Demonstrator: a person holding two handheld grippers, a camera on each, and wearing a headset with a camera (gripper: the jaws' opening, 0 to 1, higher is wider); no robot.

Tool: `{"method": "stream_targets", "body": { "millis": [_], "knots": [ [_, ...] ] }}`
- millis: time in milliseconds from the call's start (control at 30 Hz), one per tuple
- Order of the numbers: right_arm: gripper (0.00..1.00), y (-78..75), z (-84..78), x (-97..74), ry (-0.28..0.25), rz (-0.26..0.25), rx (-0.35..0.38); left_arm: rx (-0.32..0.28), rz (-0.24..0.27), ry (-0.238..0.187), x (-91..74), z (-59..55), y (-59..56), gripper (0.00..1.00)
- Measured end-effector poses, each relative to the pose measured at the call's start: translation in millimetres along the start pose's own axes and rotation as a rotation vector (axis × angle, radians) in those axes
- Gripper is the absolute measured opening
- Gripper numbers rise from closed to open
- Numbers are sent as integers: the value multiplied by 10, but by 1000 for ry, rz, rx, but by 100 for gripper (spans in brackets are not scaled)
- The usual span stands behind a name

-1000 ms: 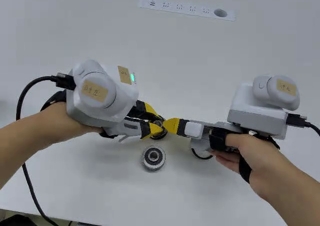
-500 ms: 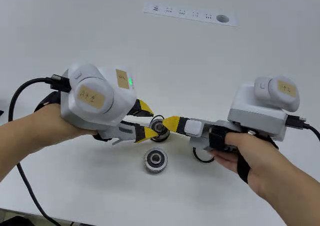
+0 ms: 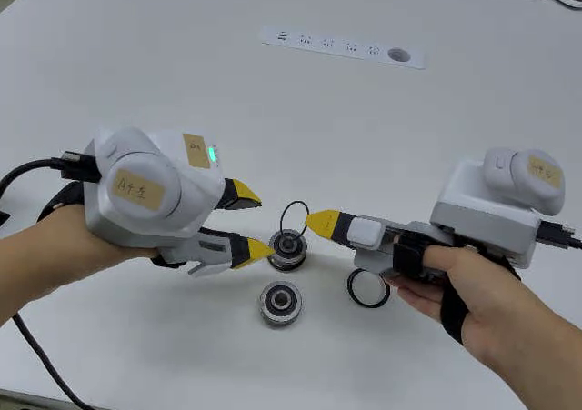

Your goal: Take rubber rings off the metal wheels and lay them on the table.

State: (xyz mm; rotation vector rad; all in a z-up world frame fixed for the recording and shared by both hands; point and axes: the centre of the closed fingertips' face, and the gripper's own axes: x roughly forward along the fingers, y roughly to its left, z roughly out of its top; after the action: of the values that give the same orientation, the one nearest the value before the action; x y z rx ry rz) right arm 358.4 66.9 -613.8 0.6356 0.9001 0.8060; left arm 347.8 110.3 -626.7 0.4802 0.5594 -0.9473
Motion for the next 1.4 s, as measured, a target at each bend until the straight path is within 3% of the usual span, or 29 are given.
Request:
{"method": "stream_targets", "body": {
  "millis": [133,267,733,1233,1400],
  "knots": [
    [2,-70,-17,-145,-12,-26,20,-71,12,-47,-31,73,13,33],
    [2,-234,-66,-306,-26,-71,49,-91,27,-80,-75,135,34,35],
    [2,-660,-308,-586,-37,-209,147,-95,24,-87,-110,123,-46,35],
    [7,-777,-406,-674,-24,-288,195,-97,28,-93,-124,142,-51,35],
    [10,-811,-431,-728,-4,-340,155,-97,25,-94,-118,146,-54,35]
  ]
}}
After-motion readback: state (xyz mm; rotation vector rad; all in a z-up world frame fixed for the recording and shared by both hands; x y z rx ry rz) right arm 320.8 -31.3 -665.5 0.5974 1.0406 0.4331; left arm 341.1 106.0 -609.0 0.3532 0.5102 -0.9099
